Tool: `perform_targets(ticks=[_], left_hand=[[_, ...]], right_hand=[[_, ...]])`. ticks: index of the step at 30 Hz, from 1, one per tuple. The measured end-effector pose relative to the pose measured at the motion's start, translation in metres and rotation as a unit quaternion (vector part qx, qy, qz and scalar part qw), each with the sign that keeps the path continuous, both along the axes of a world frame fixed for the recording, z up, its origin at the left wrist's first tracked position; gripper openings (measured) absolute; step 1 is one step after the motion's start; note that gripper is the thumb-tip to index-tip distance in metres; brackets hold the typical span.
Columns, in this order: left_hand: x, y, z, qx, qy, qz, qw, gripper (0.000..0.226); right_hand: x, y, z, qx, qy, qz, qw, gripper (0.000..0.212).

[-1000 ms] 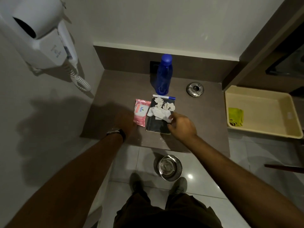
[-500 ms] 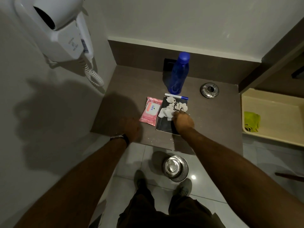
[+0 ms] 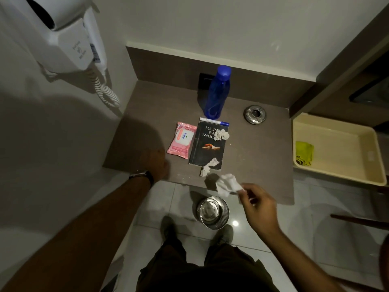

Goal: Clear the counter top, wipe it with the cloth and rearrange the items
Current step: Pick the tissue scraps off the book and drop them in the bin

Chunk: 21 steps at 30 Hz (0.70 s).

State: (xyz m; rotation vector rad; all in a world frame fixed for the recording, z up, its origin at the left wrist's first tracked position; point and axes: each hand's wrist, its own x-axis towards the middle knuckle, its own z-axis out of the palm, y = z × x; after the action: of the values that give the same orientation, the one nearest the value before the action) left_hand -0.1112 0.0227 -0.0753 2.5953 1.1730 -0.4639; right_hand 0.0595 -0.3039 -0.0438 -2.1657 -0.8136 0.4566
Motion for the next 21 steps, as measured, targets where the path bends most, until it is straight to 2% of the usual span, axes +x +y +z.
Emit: perform_targets(ticks=[3, 6, 9, 12, 17, 19, 21], left_hand=[[0.004, -0.007, -0.002, -0.006, 0.005, -0.012, 1.0, 0.043], [0.01, -0.015, 0.001, -0.021, -0.008, -0.026, 0.999, 0.039], [0.017, -0.021, 0.006, -0.034, -0.008, -0.044, 0.998, 0.033], [0.022, -0.026, 0.01, -0.035, -0.005, -0.051, 0.998, 0.031], [0.024, -0.027, 0.015, -0.042, 0.0, -0.062, 0.997, 0.037], [0.023, -0.026, 0.013, -0.053, 0.001, -0.052, 0.997, 0.04], [0.022, -0.028, 0.009, -0.066, -0.004, -0.034, 0.997, 0.036]], right_hand=[[-0.009, -0.022, -0.003, 0.0, 0.037, -0.031, 0.999, 0.019], [-0.014, -0.036, -0.012, -0.021, 0.038, -0.009, 0.999, 0.013], [-0.018, -0.046, -0.03, -0.102, 0.022, 0.005, 0.995, 0.006], [-0.022, -0.045, -0.054, -0.2, 0.003, -0.003, 0.98, 0.008], [-0.017, -0.027, -0.08, -0.336, 0.029, 0.052, 0.94, 0.028], [-0.014, -0.027, -0.086, -0.395, 0.064, 0.121, 0.909, 0.039], [-0.01, -0.032, -0.091, -0.44, 0.116, 0.174, 0.873, 0.059]])
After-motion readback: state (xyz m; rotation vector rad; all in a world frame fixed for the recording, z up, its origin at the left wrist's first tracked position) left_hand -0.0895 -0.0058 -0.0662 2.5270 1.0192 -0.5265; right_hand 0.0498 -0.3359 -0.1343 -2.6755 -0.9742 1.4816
